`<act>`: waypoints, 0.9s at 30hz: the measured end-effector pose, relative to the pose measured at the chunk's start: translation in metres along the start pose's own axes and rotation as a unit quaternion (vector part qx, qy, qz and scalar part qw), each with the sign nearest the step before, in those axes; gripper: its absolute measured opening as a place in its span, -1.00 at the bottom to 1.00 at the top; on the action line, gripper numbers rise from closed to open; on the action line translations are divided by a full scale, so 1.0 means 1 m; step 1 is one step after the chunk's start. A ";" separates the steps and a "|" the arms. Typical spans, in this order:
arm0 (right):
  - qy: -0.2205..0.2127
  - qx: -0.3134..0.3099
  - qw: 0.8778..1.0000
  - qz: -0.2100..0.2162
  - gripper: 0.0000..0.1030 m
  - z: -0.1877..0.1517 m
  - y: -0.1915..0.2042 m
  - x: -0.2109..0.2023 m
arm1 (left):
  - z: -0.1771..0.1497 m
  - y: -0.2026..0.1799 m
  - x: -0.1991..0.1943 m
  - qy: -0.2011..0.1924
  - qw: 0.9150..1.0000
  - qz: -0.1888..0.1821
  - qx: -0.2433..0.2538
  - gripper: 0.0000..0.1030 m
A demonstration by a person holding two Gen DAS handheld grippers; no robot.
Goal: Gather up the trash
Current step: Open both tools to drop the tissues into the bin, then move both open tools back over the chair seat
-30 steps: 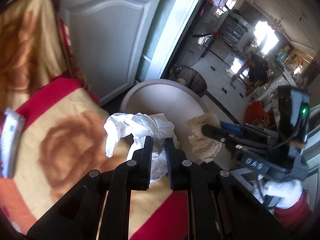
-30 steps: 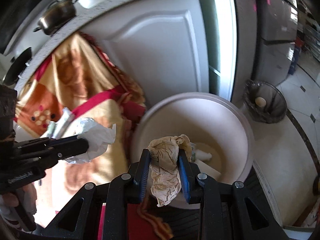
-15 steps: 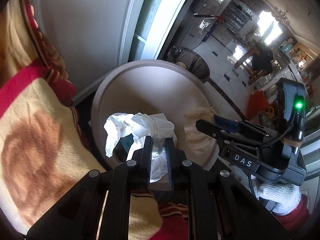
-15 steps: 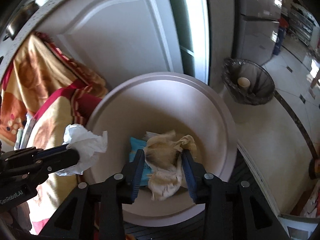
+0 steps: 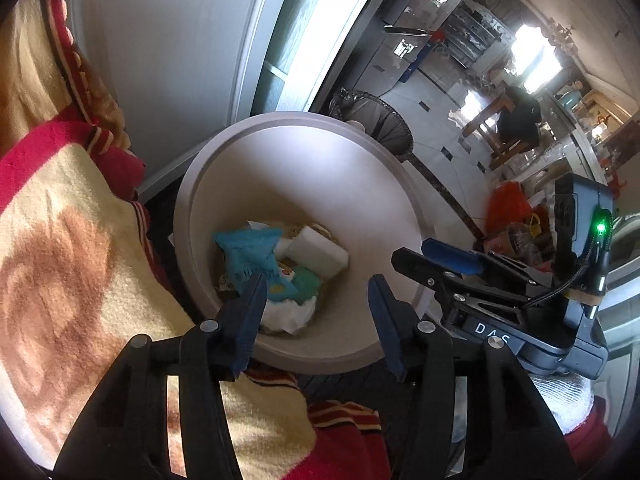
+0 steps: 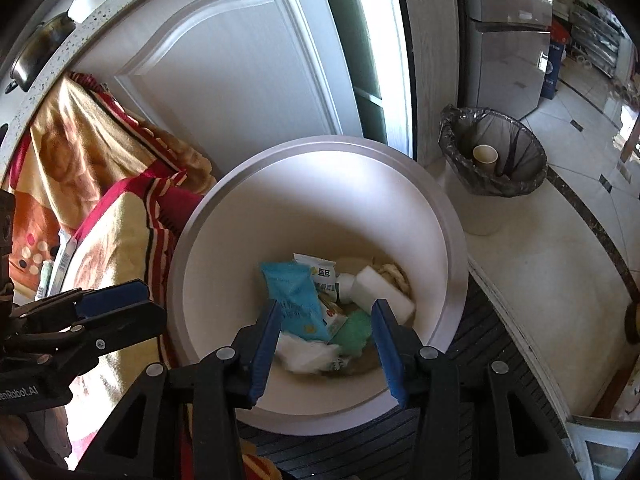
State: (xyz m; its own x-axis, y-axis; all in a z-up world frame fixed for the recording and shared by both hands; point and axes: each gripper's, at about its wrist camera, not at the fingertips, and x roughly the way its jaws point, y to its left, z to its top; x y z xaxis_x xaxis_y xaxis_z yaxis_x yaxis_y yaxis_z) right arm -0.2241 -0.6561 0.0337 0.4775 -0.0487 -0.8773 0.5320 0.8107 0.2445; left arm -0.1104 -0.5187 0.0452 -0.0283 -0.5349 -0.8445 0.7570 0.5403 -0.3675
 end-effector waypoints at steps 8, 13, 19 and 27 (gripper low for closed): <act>-0.009 -0.012 1.000 0.003 -0.12 0.000 0.018 -0.016 | -0.010 0.007 -0.031 -0.025 1.000 0.011 0.004 0.00; -0.013 -0.026 1.000 0.010 -0.11 0.000 0.040 -0.023 | -0.018 0.011 -0.052 -0.043 0.999 0.028 0.009 0.00; -0.012 -0.049 0.998 0.033 0.03 -0.001 0.078 -0.031 | -0.042 0.038 -0.089 -0.068 0.997 0.047 -0.012 0.00; -0.001 -0.108 0.991 0.076 0.11 -0.005 0.155 -0.027 | -0.073 0.123 -0.150 -0.101 0.986 0.100 -0.084 0.10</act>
State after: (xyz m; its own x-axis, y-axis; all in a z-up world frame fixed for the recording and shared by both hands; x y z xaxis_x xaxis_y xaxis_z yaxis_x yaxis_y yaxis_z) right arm -0.1580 -0.5265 0.0928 0.5418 0.0825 -0.8364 0.2920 0.9147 0.2794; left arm -0.0609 -0.3246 0.0988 0.2533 -0.5162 -0.8181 0.6149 0.7388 -0.2757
